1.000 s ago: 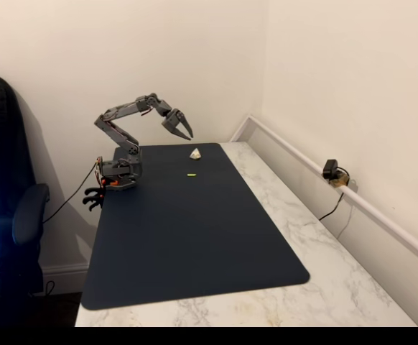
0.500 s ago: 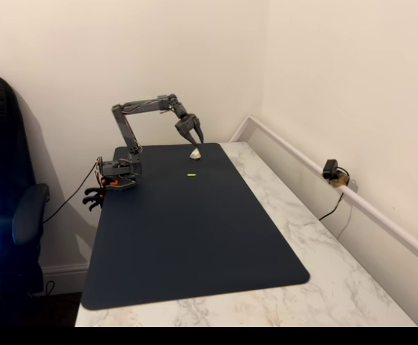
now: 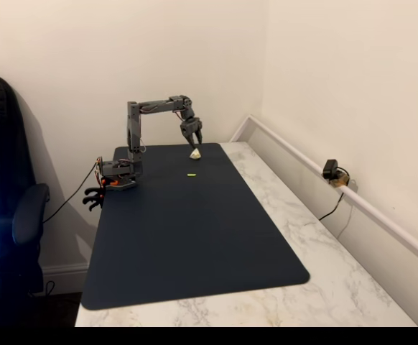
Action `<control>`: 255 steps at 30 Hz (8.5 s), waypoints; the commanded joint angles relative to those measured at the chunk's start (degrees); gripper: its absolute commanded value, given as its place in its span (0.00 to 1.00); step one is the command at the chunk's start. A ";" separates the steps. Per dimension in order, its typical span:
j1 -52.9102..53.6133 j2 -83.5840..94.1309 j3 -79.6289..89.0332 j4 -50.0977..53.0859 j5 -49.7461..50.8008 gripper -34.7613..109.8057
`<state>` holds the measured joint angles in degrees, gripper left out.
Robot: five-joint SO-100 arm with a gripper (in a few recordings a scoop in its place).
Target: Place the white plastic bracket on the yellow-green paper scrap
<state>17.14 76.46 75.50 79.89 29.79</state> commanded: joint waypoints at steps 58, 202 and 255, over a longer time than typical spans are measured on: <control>23.38 -56.78 -80.86 20.30 -10.81 0.48; -12.57 13.36 36.04 -23.55 0.26 0.24; -24.87 29.18 26.46 -9.23 -2.02 0.34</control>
<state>-4.22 99.32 104.33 69.43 26.63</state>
